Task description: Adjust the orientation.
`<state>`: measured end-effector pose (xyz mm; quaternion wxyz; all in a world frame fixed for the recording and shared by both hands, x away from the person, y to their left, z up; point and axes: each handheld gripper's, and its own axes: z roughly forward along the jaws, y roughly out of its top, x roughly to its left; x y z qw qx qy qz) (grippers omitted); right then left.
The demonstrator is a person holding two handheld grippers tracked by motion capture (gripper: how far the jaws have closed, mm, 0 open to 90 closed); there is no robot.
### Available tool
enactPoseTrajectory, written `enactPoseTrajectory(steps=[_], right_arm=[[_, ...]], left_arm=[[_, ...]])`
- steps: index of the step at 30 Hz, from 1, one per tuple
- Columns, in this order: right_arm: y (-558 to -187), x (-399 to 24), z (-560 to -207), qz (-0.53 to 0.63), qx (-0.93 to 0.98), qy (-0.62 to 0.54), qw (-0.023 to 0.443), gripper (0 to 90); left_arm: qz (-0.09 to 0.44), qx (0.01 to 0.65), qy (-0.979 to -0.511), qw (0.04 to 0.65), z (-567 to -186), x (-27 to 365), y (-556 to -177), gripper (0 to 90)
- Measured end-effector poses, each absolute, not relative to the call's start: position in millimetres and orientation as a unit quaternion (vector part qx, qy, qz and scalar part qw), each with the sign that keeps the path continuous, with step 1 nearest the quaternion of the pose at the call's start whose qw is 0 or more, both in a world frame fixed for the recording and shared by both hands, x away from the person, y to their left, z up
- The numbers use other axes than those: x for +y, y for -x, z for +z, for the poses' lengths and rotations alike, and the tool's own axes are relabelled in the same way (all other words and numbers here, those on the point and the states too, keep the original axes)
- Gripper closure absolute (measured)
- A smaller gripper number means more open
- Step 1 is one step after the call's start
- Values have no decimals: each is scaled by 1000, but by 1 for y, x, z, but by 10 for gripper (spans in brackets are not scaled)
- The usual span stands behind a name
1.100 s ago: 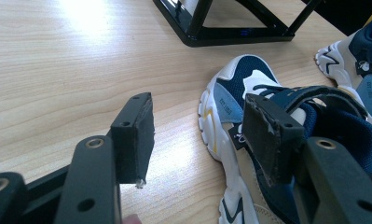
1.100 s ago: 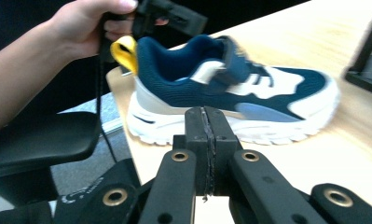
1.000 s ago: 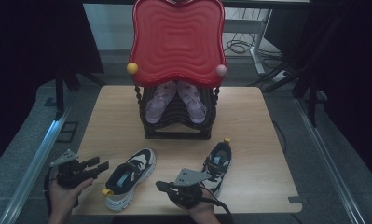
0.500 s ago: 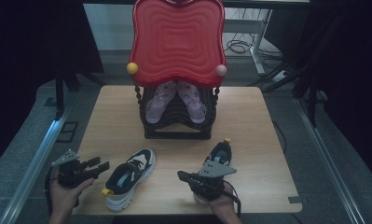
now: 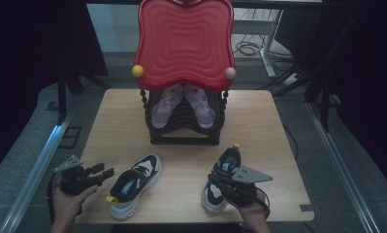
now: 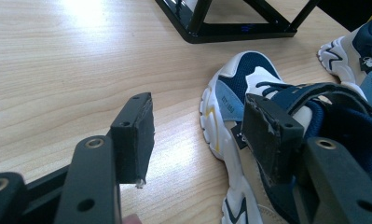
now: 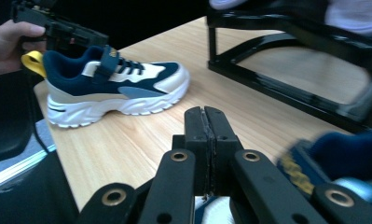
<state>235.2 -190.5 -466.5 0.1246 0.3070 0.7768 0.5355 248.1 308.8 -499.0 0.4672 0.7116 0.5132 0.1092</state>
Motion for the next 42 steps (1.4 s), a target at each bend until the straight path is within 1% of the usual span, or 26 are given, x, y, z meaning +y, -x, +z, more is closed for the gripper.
enactPoseTrajectory(steps=[7,12,25,31,42], right_arm=[[-231,-215,-467,535,771,-317,137,893],[-228,-229,-474,534,769,-326,133,893],[-212,-262,-486,522,763,-354,144,893],[-208,-268,-498,512,770,-357,134,893],[-207,-256,-514,496,788,-347,113,893]], left_arm=[[108,512,-713,466,-500,308,-248,437],[109,514,-714,463,-500,307,-248,437],[105,514,-719,455,-506,304,-252,437],[108,516,-717,455,-505,307,-252,438],[107,516,-718,454,-505,306,-252,437]])
